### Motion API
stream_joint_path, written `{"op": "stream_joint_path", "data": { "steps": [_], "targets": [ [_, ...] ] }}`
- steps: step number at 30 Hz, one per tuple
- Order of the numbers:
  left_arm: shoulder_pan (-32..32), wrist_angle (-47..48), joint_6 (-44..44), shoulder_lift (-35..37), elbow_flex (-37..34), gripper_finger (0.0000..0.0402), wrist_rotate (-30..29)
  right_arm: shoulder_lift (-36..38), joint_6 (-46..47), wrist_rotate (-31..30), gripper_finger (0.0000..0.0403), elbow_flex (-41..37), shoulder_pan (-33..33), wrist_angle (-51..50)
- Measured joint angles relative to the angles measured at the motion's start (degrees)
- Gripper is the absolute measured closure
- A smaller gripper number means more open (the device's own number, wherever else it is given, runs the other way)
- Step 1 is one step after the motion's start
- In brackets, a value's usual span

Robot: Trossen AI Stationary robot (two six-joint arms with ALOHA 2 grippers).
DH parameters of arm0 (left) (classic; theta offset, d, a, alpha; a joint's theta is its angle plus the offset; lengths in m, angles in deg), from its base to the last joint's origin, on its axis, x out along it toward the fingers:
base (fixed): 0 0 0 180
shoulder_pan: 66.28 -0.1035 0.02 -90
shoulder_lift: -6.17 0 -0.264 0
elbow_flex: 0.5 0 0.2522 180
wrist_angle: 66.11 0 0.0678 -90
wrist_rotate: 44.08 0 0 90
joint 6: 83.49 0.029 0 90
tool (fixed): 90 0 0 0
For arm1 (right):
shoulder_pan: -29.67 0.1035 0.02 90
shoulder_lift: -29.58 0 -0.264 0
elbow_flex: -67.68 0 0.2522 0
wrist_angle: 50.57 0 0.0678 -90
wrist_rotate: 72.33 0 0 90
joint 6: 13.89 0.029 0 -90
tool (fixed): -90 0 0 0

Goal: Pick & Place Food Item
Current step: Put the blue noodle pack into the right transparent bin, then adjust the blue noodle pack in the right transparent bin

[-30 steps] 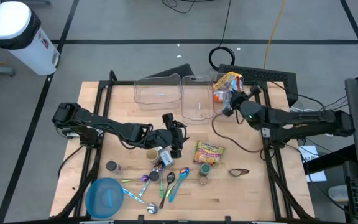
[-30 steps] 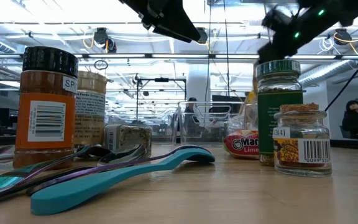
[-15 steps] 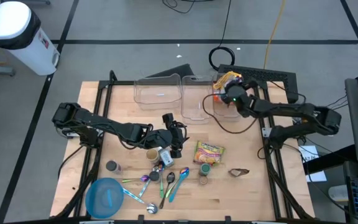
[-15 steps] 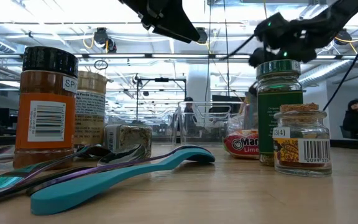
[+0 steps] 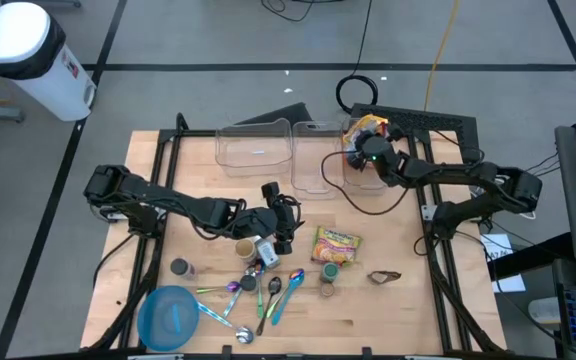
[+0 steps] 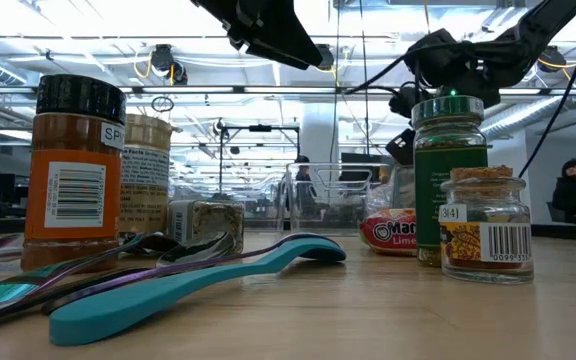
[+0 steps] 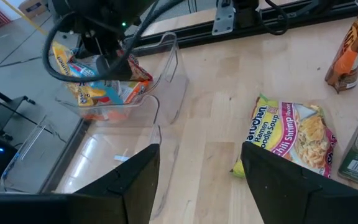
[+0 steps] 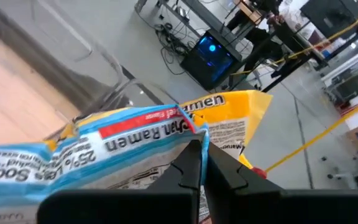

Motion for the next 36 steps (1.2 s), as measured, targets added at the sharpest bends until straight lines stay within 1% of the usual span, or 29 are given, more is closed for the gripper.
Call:
{"op": "stream_joint_path", "data": {
  "steps": [3, 5, 7, 11, 13, 15, 18, 20, 24, 29, 31, 34, 36],
  "targets": [
    [0.0, 0.0, 0.0, 0.0, 0.0, 0.0170, 0.0, 0.0, 1.9, 1.4, 0.0385, 0.0, -0.7, -0.2],
    [0.0, 0.0, 0.0, 0.0, 0.0, 0.0169, 0.0, 0.0, 2.2, 3.3, 0.0361, 0.0, -1.3, -0.1],
    [0.0, 0.0, 0.0, 0.0, 0.0, 0.0170, 0.0, 0.0, 2.1, 4.8, 0.0331, 0.0, -1.9, 0.2],
    [0.0, 0.0, 0.0, 0.0, 0.0, 0.0170, 0.0, 0.0, 0.6, 7.7, 0.0256, 0.0, -3.5, 2.0],
    [0.0, 0.0, 0.0, 0.0, 0.0, 0.0169, 0.0, 0.0, -0.9, 9.3, 0.0219, 0.0, -4.7, 4.6],
    [0.0, -0.1, 0.0, 0.0, 0.0, 0.0170, 0.0, 0.0, -2.0, 9.2, 0.0185, 0.0, -5.7, 7.6],
    [0.0, -0.1, 0.0, 0.0, 0.0, 0.0169, 0.0, 0.0, -2.9, 9.2, 0.0146, 0.0, -6.8, 10.0],
    [0.0, -0.1, -0.1, 0.0, 0.0, 0.0170, 0.0, 0.2, -3.7, 9.2, 0.0128, 0.0, -7.4, 10.1],
    [-0.2, -0.1, -0.2, 0.0, 0.0, 0.0170, 0.1, 0.4, -3.6, 9.2, 0.0107, 0.0, -7.5, 10.1],
    [-0.8, -0.1, -0.6, 0.0, 0.0, 0.0169, 2.0, 2.4, -3.3, 9.4, 0.0099, 0.0, -6.6, 10.4],
    [-1.1, -0.1, -1.2, 0.0, 0.0, 0.0169, 2.8, 4.2, -3.0, 13.1, 0.0100, 0.0, -6.3, 8.8],
    [-1.6, 0.0, -1.5, 0.0, 0.0, 0.0169, 3.5, 7.3, 0.7, 22.1, 0.0105, 0.0, -6.3, 5.3],
    [-1.9, 0.0, -1.7, 0.0, 0.0, 0.0170, 4.1, 9.2, 2.9, 26.9, 0.0109, 0.0, -6.3, 2.3]
  ]
}}
